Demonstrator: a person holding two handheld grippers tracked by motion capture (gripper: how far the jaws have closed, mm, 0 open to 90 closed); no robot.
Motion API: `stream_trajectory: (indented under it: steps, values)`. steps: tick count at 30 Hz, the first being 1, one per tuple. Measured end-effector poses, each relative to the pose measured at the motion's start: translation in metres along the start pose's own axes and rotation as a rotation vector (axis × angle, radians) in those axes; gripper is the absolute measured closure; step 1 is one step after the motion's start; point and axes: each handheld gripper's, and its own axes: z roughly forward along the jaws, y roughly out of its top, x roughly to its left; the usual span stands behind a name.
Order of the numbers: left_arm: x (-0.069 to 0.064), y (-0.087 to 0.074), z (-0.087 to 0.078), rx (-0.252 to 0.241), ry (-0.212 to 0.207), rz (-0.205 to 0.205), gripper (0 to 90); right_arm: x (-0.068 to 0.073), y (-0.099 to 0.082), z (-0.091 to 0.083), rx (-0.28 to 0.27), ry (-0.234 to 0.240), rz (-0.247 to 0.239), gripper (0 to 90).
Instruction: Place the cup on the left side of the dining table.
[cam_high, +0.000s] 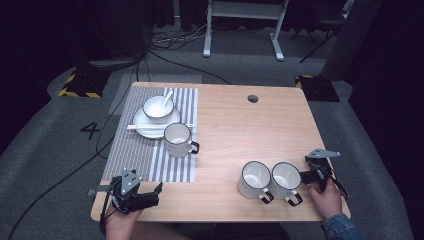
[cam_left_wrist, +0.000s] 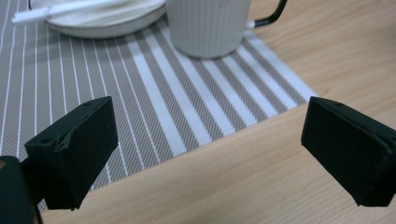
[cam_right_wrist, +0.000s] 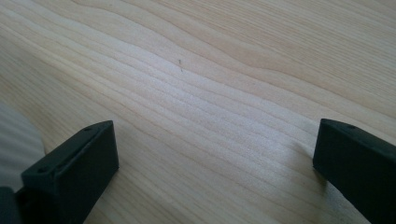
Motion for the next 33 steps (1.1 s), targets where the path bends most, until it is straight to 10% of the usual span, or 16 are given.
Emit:
stream_trajectory:
  steps: [24, 33]
  values:
    - [0.021, -0.026, 0.028, 0.242, 0.008, -0.091, 4.3, 0.000, 0.000, 0.000, 0.000, 0.000, 0.000, 0.2]
    - [0.025, -0.043, 0.033, 0.095, 0.006, -0.025, 0.2, 0.000, 0.000, 0.000, 0.000, 0.000, -0.001, 0.2]
